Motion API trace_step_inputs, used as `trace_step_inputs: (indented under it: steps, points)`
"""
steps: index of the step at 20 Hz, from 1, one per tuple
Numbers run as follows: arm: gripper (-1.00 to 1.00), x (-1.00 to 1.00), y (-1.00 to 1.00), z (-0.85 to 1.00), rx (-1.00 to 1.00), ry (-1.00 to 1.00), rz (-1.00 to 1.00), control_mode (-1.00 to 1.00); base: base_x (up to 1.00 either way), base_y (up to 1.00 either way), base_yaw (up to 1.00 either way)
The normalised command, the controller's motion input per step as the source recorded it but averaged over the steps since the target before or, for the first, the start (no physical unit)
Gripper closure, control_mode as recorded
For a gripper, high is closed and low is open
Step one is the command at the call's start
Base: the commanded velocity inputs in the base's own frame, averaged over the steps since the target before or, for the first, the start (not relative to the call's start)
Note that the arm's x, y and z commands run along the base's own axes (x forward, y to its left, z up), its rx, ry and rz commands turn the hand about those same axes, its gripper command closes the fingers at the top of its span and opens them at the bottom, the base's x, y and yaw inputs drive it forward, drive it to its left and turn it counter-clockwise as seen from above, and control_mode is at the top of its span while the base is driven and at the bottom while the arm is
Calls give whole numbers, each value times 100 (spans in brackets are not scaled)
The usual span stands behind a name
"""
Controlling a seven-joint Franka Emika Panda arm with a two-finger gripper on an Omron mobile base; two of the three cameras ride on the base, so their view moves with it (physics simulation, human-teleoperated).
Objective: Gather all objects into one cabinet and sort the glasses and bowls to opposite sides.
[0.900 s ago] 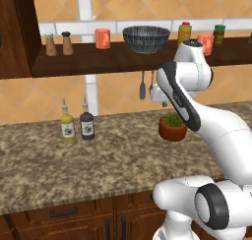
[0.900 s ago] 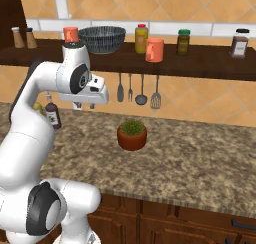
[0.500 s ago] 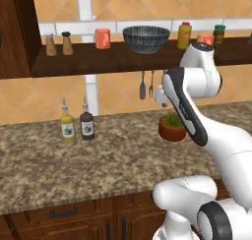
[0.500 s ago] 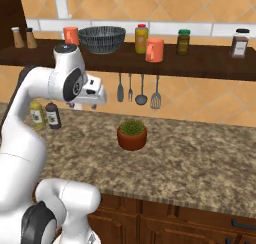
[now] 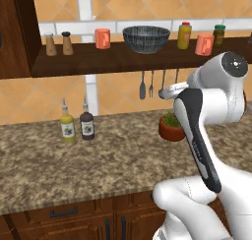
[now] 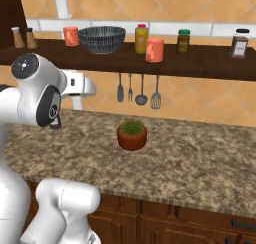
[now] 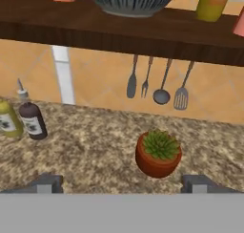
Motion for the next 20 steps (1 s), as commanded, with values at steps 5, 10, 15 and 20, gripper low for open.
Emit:
trace_step_inputs:
  steps: [5,10,15,20]
  points:
    - [-100,-65,0,31,2,-19,0,-100,0,0,0]
    - [-100,-64,0,92,14,-12,0,-100,0,0,0]
    - [-100,-46,5,58,7,-2,0,-100,0,0,0]
    - [-100,0,0,0,0,0,0,100,0,0,0]
